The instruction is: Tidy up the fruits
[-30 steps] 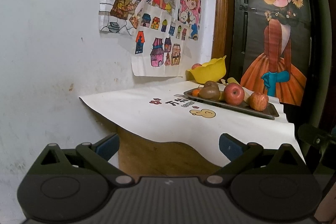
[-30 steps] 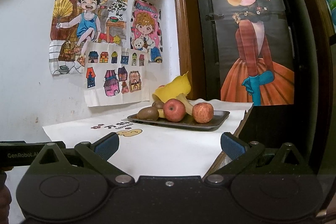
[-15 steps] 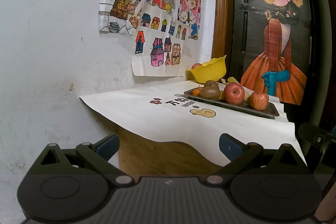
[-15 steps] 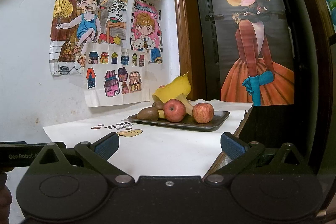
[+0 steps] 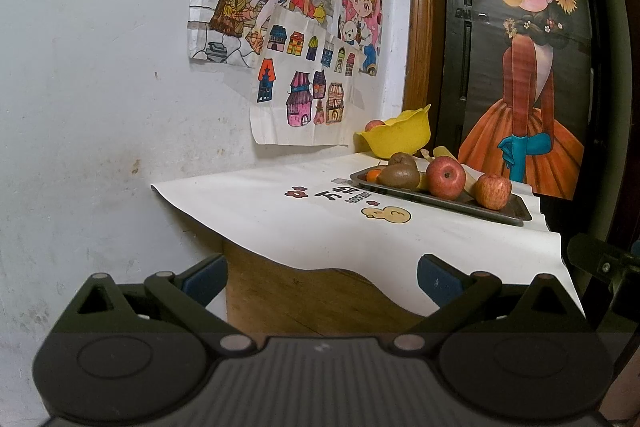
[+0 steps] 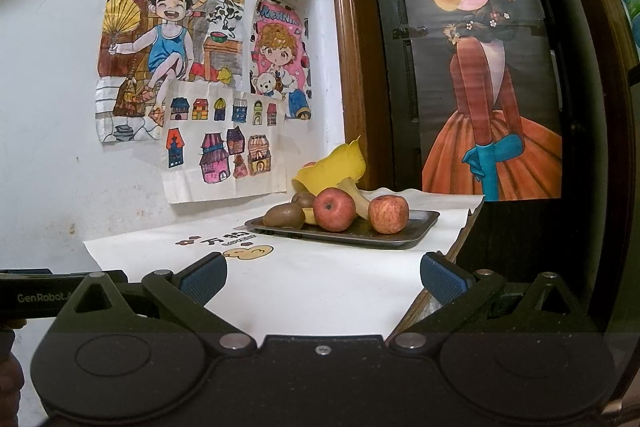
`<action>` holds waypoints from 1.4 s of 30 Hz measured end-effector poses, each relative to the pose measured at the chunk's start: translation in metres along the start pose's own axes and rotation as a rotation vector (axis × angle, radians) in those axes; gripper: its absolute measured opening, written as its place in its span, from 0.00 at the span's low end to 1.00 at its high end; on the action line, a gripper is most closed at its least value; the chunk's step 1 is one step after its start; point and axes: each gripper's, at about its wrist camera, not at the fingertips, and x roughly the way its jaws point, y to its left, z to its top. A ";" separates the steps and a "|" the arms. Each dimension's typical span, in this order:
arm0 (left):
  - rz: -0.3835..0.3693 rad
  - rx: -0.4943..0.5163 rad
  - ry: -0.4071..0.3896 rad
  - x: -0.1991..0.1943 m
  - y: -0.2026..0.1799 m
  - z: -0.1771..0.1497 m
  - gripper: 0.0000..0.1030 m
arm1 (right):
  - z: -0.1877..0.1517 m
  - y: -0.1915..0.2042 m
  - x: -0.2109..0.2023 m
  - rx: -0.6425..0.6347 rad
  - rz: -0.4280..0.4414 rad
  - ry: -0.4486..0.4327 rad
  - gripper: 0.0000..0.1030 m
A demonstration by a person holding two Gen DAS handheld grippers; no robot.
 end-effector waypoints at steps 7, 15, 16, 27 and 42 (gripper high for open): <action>0.000 0.001 0.000 0.000 0.000 0.000 1.00 | 0.000 0.000 0.000 0.000 -0.001 0.000 0.99; 0.001 0.000 0.000 0.000 0.000 0.000 1.00 | 0.000 0.001 0.000 0.000 -0.001 0.000 0.99; 0.000 0.000 0.001 0.000 0.000 0.000 1.00 | 0.000 0.002 0.000 0.000 -0.001 0.001 0.99; -0.004 0.003 -0.005 -0.002 0.000 -0.001 1.00 | -0.001 0.004 0.000 -0.002 -0.001 0.001 0.99; -0.007 0.007 -0.006 -0.003 0.000 0.000 1.00 | 0.000 0.005 -0.001 -0.002 -0.004 0.002 0.99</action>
